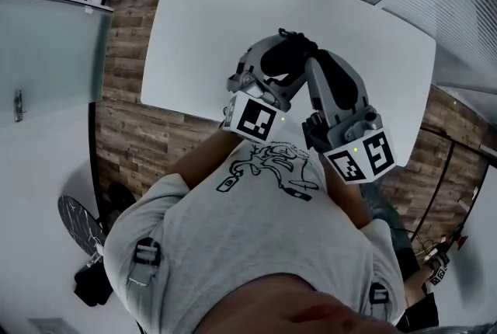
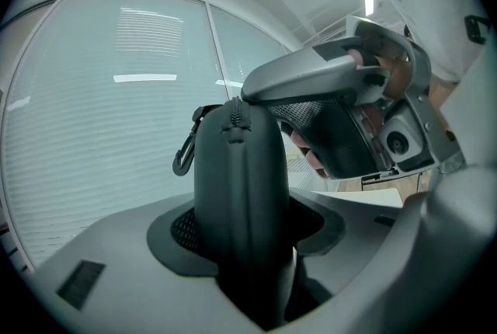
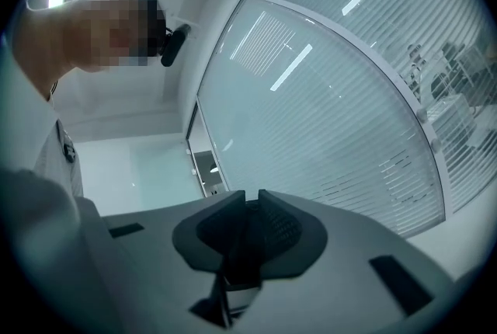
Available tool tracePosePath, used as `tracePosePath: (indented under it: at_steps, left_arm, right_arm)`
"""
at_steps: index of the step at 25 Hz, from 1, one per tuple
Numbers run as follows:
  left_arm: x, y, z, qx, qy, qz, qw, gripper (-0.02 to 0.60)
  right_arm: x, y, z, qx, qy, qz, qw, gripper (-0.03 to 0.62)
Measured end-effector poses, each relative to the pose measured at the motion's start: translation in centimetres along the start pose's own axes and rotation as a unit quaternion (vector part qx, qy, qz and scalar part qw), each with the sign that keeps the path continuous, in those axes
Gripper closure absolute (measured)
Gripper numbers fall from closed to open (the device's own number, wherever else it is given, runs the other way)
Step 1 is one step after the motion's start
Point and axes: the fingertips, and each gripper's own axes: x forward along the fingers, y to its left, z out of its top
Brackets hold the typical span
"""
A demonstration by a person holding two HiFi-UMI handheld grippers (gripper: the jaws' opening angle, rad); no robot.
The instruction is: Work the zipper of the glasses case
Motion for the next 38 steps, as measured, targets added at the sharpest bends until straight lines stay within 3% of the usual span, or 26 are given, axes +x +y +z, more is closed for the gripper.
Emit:
tracePosePath:
  at_steps: [4, 10, 15, 38]
  left_arm:
    - [0.0, 0.0, -0.4, 0.01, 0.013, 0.0, 0.9999, 0.331]
    - [0.2, -0.5, -0.9, 0.015, 0.026, -0.002, 0.9995, 0.331]
    - [-0.1, -0.4, -1.1, 0.013, 0.03, -0.008, 0.9994, 0.331]
    - [-1.0, -0.6, 0.0, 0.007, -0.018, -0.031, 0.9993, 0.331]
  right_arm:
    - [-0.3, -0.1, 0.4, 0.037, -0.021, 0.007, 0.999, 0.569]
    - [-0.3, -0.2, 0.0, 0.062, -0.023, 0.022, 0.998, 0.56]
    - [0.0, 0.4, -0.3, 0.047, -0.014, 0.029, 0.998, 0.588]
    - [-0.2, 0.1, 0.4, 0.016, 0.0, 0.019, 1.0, 0.589]
